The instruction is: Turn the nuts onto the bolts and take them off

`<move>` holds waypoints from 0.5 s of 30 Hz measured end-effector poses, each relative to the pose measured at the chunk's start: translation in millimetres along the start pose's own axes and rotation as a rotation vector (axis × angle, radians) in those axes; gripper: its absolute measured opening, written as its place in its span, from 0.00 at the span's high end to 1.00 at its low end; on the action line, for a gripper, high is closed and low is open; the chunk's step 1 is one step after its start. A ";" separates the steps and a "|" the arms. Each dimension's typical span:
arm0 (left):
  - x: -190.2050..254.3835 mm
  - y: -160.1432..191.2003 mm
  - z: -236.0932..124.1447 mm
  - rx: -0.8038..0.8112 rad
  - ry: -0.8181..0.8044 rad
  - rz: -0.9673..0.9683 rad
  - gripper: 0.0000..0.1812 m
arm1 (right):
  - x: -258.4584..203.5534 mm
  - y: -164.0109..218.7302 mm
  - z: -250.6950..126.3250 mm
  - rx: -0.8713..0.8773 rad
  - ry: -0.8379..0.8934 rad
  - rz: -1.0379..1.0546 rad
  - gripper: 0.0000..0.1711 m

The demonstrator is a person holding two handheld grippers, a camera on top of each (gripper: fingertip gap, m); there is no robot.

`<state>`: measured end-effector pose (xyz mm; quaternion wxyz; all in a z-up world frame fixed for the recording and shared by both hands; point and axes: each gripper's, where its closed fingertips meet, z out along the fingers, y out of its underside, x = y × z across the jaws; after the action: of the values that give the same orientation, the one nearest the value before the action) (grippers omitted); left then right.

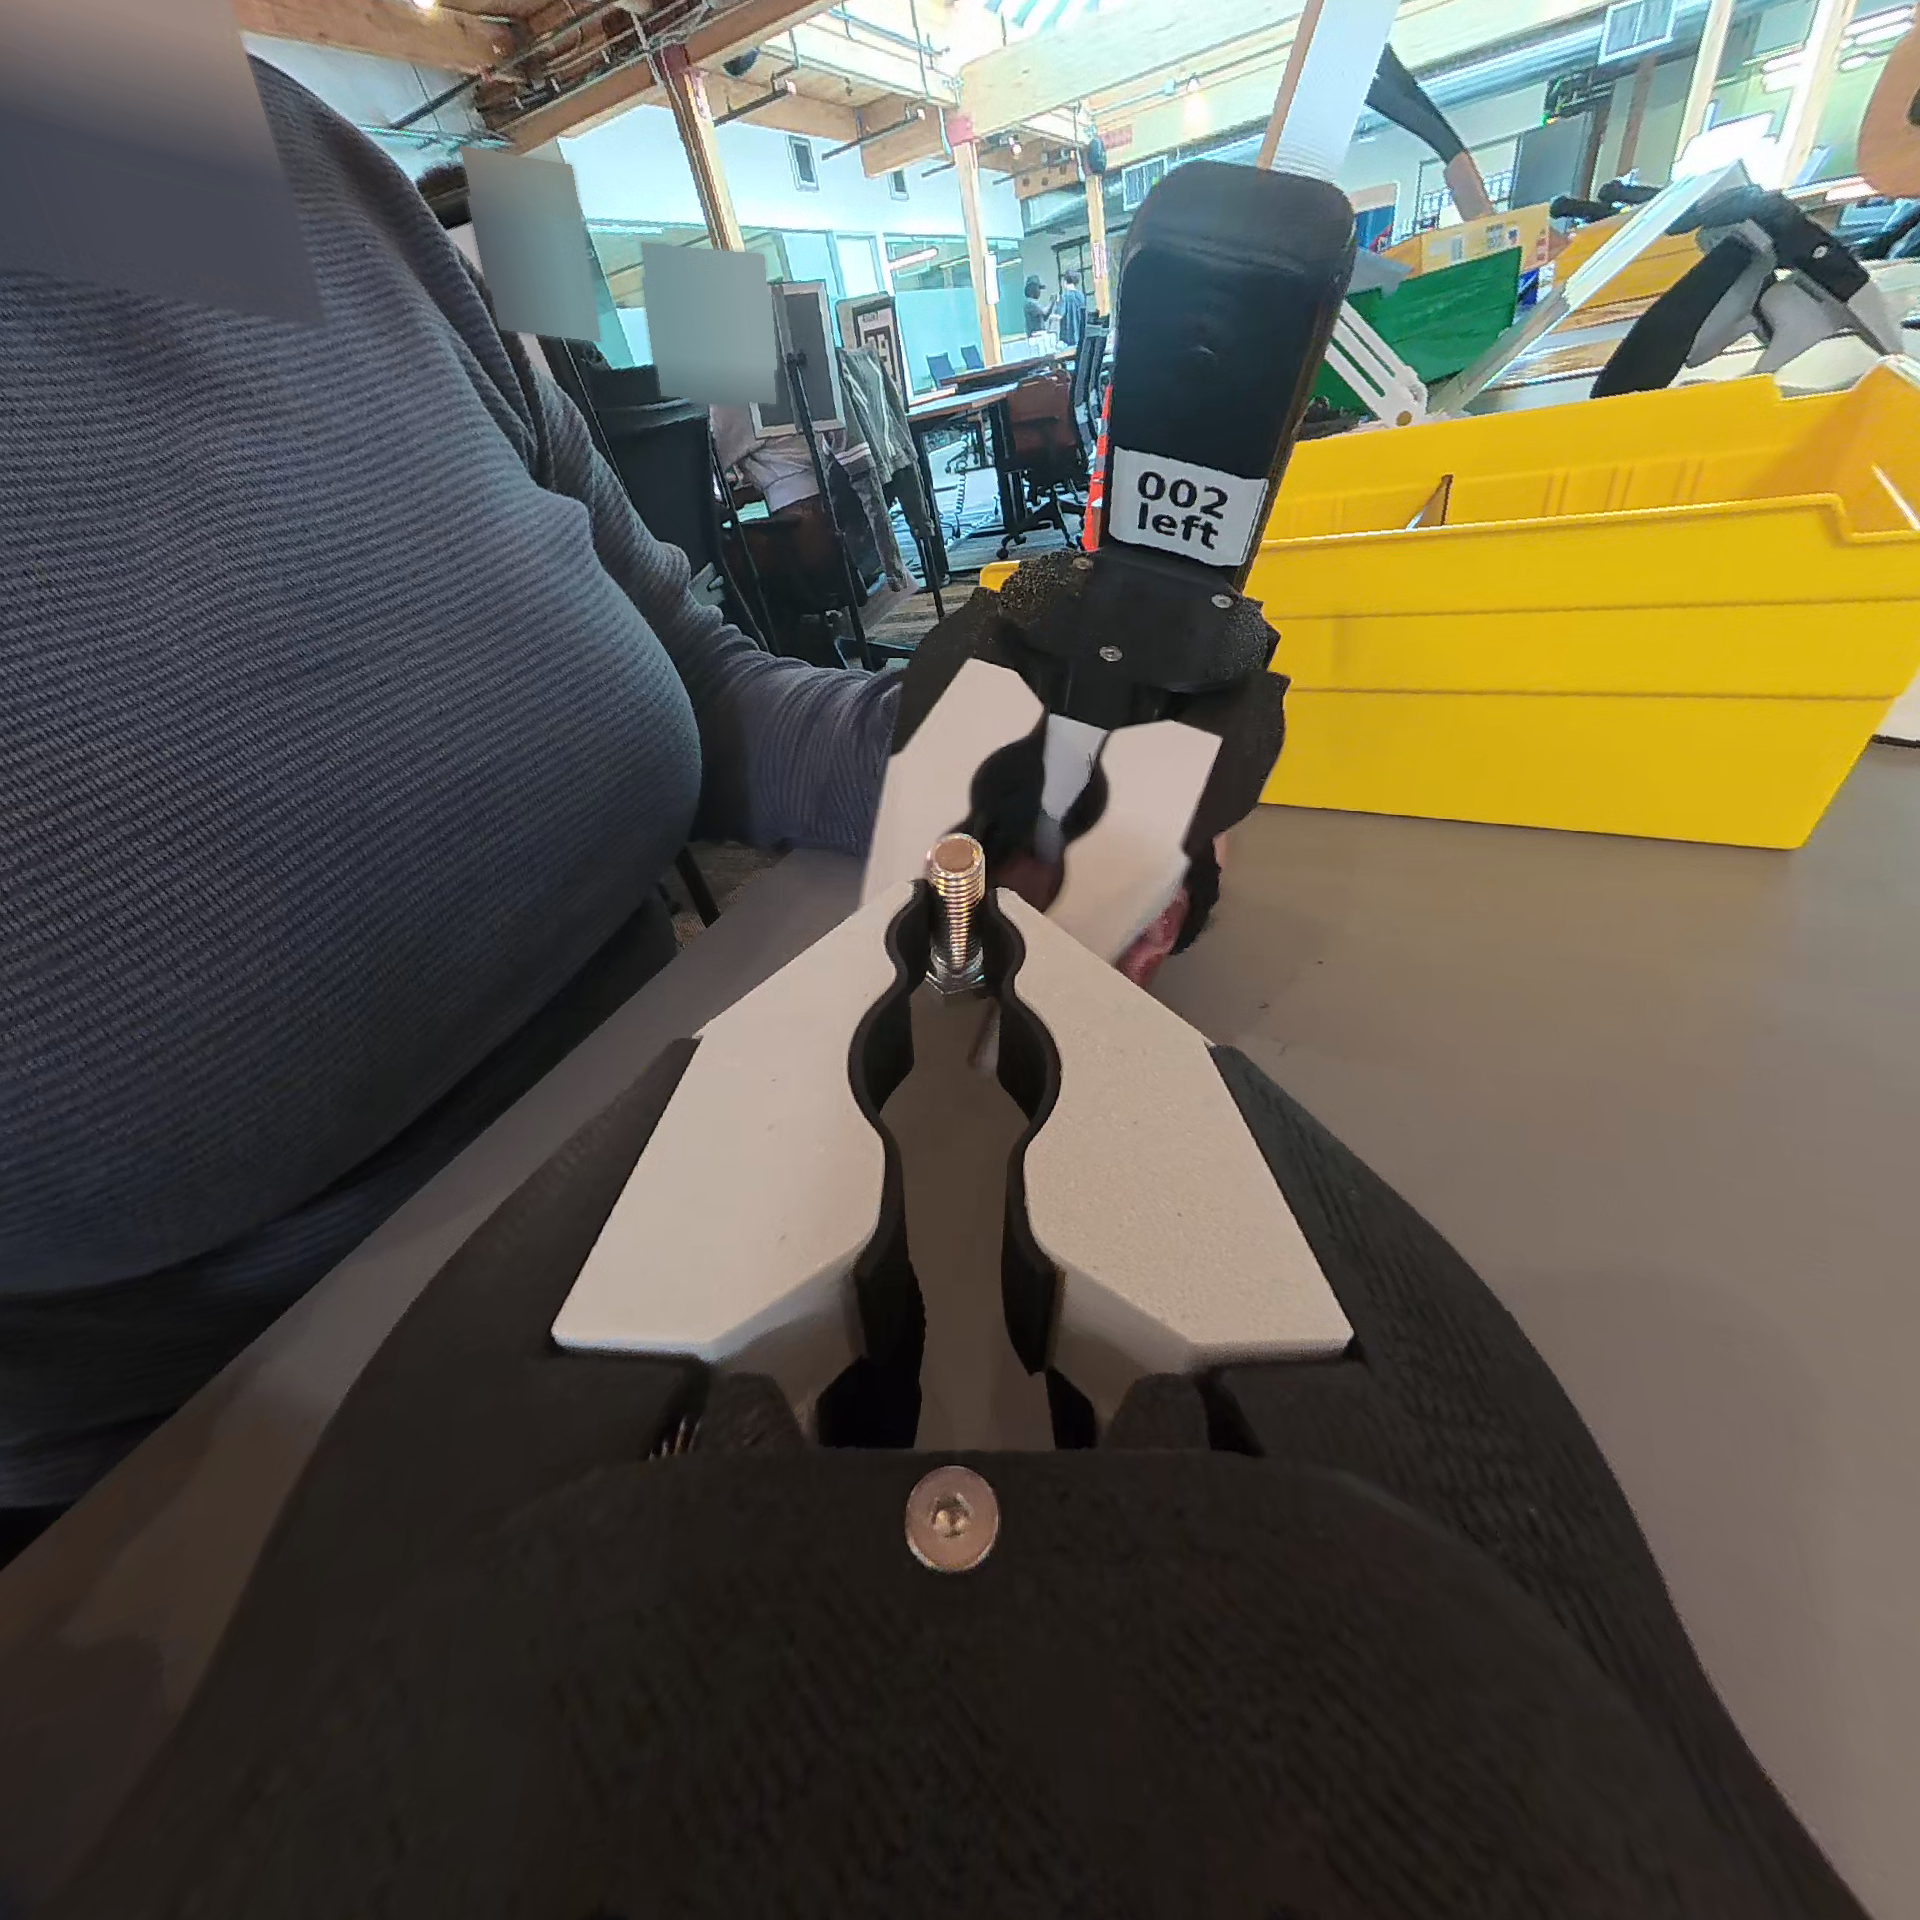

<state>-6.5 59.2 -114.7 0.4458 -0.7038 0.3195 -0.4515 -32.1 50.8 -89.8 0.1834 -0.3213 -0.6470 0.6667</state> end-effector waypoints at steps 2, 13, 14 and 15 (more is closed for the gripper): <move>0.1 -1.1 -0.9 0.009 -0.004 0.007 0.91 | -0.7 -1.1 0.0 0.008 -0.005 0.004 0.96; -33.2 -23.0 -23.3 0.162 -0.284 0.099 0.91 | 33.8 -14.6 -22.6 0.114 0.238 0.015 0.87; -41.4 -27.8 -29.9 0.194 -0.353 0.116 0.91 | 41.7 -11.9 -28.4 0.095 0.295 0.022 0.86; -46.9 -32.1 -35.2 0.222 -0.408 0.138 0.91 | 48.3 -4.0 -31.5 0.032 0.346 0.028 0.85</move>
<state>-55.6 100.1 -95.0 0.6053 -0.7038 0.2186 -0.3009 -46.9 106.5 -93.8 0.2877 -0.4373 -0.5906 0.6142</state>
